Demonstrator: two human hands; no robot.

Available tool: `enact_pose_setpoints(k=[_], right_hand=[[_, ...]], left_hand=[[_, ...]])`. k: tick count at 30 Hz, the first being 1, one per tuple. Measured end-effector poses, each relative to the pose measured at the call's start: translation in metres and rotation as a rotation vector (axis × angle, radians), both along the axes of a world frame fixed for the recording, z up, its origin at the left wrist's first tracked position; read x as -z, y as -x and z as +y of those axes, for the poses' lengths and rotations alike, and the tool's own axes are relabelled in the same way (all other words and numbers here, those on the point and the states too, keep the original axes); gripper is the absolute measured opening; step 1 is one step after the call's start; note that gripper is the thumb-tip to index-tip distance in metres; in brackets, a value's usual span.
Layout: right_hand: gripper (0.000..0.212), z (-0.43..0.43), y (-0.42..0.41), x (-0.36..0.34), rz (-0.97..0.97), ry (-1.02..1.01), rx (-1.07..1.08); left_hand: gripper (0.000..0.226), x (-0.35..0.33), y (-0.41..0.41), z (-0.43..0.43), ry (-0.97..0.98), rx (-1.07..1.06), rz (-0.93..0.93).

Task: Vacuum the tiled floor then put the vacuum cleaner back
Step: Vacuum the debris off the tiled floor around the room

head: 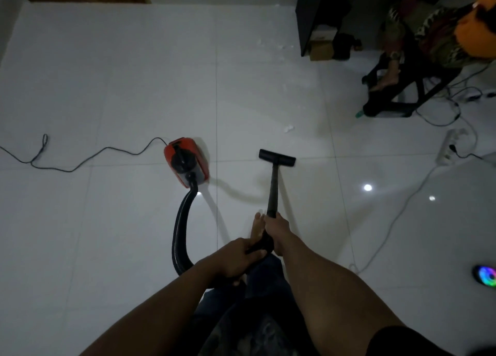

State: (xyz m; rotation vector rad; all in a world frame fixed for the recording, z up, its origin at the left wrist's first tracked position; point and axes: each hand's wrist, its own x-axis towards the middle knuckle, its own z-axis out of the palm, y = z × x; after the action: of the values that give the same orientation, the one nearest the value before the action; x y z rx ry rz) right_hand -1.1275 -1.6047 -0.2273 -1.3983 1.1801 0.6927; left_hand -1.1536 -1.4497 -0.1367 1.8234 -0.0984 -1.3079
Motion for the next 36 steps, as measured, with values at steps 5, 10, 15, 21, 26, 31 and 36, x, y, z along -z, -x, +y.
enact_pose_setpoints(k=[5,10,15,21,26,31,36], right_hand=[[0.044,-0.019,0.002,0.008,-0.009,-0.066,0.072],[0.043,-0.047,-0.017,0.015,-0.02,0.026,-0.093],[0.036,-0.091,-0.052,0.021,0.006,-0.079,0.002],[0.032,-0.154,-0.098,0.025,0.027,-0.105,-0.033],[0.032,-0.191,-0.144,0.022,0.024,-0.117,-0.067],[0.034,-0.21,-0.186,0.022,0.019,-0.094,-0.135],[0.048,-0.22,-0.238,0.029,-0.004,-0.051,-0.219]], left_hand=[[0.05,0.01,0.001,-0.017,-0.001,0.009,-0.023],[0.051,0.016,-0.017,-0.045,0.004,-0.023,-0.018],[0.058,0.028,-0.044,-0.089,-0.024,-0.06,0.07],[0.057,0.03,-0.082,-0.155,-0.049,-0.091,0.077],[0.058,0.028,-0.121,-0.195,-0.052,-0.131,0.058],[0.051,0.023,-0.157,-0.218,-0.037,-0.149,0.044],[0.051,0.024,-0.21,-0.228,-0.011,-0.154,0.048]])
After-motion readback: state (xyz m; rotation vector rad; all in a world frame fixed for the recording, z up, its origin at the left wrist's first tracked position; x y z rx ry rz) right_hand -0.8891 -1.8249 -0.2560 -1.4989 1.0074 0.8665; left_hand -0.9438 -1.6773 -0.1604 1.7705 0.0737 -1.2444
